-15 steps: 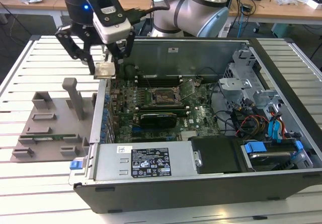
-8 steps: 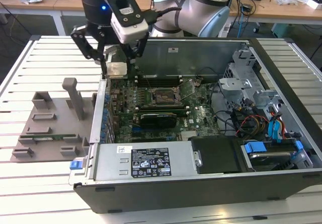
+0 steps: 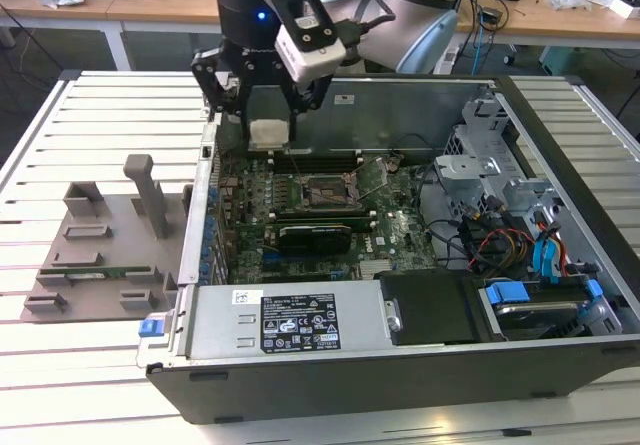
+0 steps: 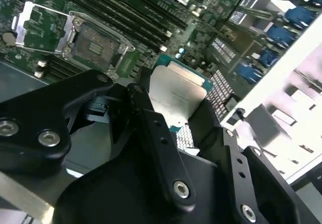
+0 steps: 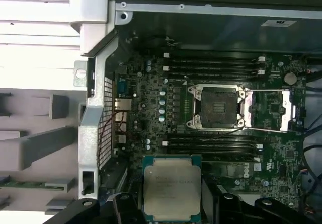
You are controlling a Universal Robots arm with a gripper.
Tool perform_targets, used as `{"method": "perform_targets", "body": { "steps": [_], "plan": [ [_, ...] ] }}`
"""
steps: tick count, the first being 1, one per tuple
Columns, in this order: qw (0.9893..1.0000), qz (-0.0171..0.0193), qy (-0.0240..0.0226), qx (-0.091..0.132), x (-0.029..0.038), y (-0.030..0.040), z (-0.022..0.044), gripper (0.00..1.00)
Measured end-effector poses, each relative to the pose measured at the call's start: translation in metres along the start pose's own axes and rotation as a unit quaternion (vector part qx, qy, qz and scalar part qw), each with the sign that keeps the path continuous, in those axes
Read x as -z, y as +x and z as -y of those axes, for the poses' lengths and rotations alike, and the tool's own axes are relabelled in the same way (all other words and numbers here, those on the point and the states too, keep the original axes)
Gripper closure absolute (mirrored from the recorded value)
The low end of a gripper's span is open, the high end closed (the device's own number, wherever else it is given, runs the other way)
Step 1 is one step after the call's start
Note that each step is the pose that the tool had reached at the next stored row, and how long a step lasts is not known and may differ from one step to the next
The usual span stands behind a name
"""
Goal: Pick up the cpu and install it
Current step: 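Pick up the cpu and move it towards the insertion slot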
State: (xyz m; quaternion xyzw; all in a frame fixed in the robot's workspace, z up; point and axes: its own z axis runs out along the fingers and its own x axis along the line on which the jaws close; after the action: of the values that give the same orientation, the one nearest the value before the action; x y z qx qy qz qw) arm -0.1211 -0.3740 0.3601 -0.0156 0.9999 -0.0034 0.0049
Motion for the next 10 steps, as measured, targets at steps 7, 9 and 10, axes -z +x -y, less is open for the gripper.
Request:
{"method": "perform_targets", "body": {
  "steps": [7,9,10],
  "plan": [
    [1.0000,-0.0008,-0.0001,0.000,-0.0028,-0.0263,-0.0060,0.45],
    [1.0000,-0.0013,-0.0001,0.000,-0.0041,-0.0344,-0.0081,0.45],
    [1.0000,-0.0015,0.0000,0.000,-0.0045,-0.0376,-0.0090,0.45]
  ]
}}
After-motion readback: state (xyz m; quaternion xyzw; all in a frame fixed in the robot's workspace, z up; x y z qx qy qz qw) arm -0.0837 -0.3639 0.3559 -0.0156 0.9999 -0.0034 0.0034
